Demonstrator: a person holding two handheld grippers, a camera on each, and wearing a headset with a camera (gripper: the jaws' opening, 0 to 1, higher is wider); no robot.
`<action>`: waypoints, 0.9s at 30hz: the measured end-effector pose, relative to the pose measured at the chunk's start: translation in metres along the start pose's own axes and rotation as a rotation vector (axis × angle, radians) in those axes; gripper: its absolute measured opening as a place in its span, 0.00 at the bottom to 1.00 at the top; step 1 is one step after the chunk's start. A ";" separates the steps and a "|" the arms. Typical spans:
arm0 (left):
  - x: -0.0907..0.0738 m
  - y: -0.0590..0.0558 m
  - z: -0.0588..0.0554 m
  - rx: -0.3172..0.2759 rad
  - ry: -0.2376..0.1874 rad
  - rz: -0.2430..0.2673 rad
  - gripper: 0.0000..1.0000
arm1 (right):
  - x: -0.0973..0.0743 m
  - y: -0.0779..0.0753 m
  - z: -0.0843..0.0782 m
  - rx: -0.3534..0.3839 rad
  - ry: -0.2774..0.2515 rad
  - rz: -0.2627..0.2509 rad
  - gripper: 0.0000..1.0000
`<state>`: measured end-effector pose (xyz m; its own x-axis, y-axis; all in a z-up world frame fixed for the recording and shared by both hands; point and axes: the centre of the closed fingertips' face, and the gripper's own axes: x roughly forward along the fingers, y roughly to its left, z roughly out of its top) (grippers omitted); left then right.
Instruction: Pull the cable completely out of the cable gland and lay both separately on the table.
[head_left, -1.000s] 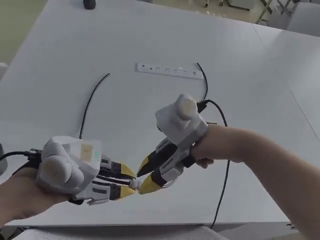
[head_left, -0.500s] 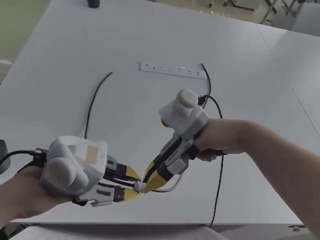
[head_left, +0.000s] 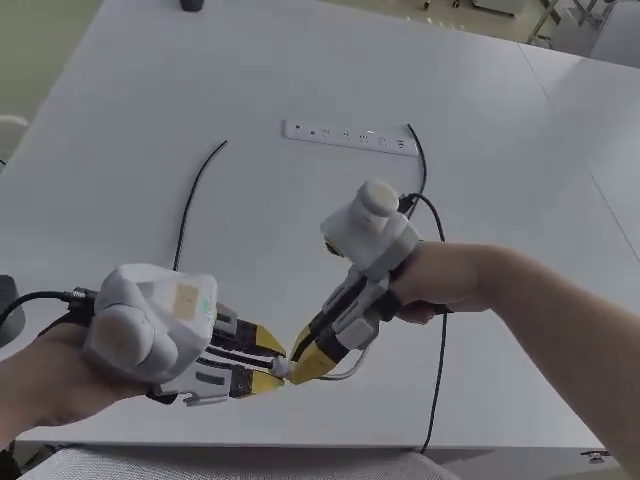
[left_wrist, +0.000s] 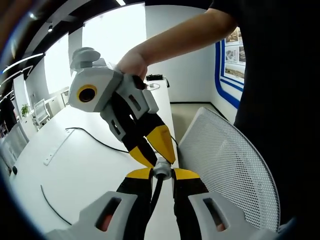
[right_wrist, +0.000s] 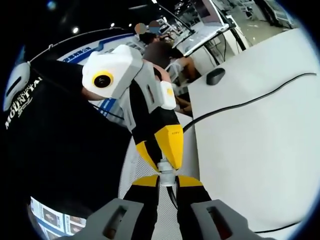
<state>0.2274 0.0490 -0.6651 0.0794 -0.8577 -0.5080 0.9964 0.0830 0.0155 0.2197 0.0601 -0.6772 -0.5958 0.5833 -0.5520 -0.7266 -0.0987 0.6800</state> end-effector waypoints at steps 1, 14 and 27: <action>0.000 0.002 -0.001 -0.018 0.003 0.003 0.16 | 0.000 -0.001 0.000 -0.013 0.003 -0.018 0.07; -0.006 0.012 -0.005 -0.241 -0.065 0.027 0.16 | -0.002 -0.006 0.008 -0.342 0.038 -0.465 0.07; -0.011 0.011 -0.004 -0.348 -0.092 0.020 0.15 | 0.000 -0.010 0.014 -0.583 0.065 -0.881 0.07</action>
<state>0.2375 0.0611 -0.6627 0.1169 -0.8950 -0.4306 0.9265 0.2544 -0.2773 0.2311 0.0723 -0.6773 0.2172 0.5945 -0.7742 -0.9528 -0.0432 -0.3005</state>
